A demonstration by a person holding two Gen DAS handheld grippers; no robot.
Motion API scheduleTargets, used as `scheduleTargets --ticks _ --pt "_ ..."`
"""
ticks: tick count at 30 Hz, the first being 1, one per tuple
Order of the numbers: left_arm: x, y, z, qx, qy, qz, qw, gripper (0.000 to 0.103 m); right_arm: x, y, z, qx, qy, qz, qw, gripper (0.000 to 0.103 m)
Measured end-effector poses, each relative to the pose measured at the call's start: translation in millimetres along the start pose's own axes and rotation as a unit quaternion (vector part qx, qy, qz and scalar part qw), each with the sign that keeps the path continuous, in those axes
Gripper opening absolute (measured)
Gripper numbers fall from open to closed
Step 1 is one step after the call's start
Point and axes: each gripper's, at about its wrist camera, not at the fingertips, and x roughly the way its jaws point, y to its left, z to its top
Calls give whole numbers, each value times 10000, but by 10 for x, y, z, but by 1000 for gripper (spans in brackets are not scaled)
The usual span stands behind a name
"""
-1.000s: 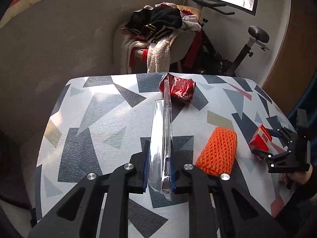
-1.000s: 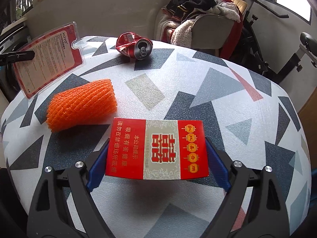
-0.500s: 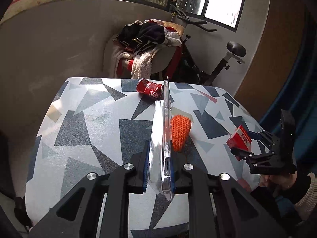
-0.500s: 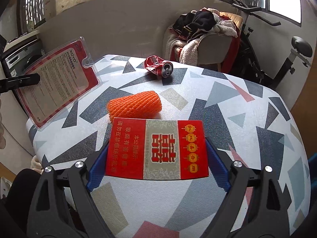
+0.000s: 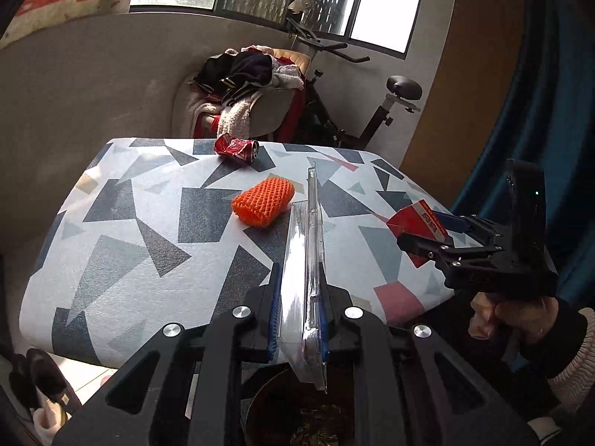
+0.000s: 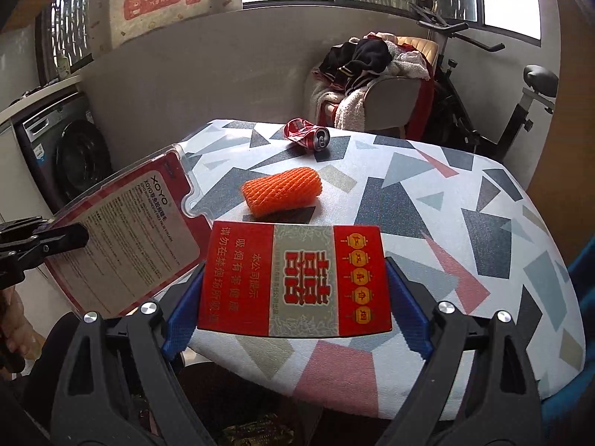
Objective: Collect trash
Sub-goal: 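Carry the clear tray to the bin and release it while the right tool carries the red pack, then open the right tool to drop the red pack into the bin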
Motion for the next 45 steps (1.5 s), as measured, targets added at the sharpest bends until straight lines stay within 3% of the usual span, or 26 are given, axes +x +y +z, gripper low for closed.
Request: scheduleTargets --ticks 7,23,25,26,27,30,36,45 --pt "-2 29 -217 -516 94 -219 9984 16 -129 -36 -196 400 5 47 9992 87" --pt "107 -130 -483 -432 474 -405 9971 17 -162 -85 -430 577 153 20 9982 87" --pt "142 -133 -504 -470 531 -469 9964 34 -152 -76 -448 567 181 36 9982 87" --pt "144 -136 -507 -483 526 -517 9961 51 -144 -68 -457 557 200 39 9982 87" --pt "133 -139 -505 -490 483 -550 9961 59 -136 -57 -466 546 220 44 9983 87" --pt "93 -137 -465 -448 346 -470 9973 73 -109 -28 -496 513 275 72 9983 87" --pt "-14 -50 -342 -420 59 -64 9991 91 -63 63 -581 434 401 141 9982 87" --pt "-63 250 -268 -556 -39 541 9970 96 81 314 -781 135 803 344 9961 87"
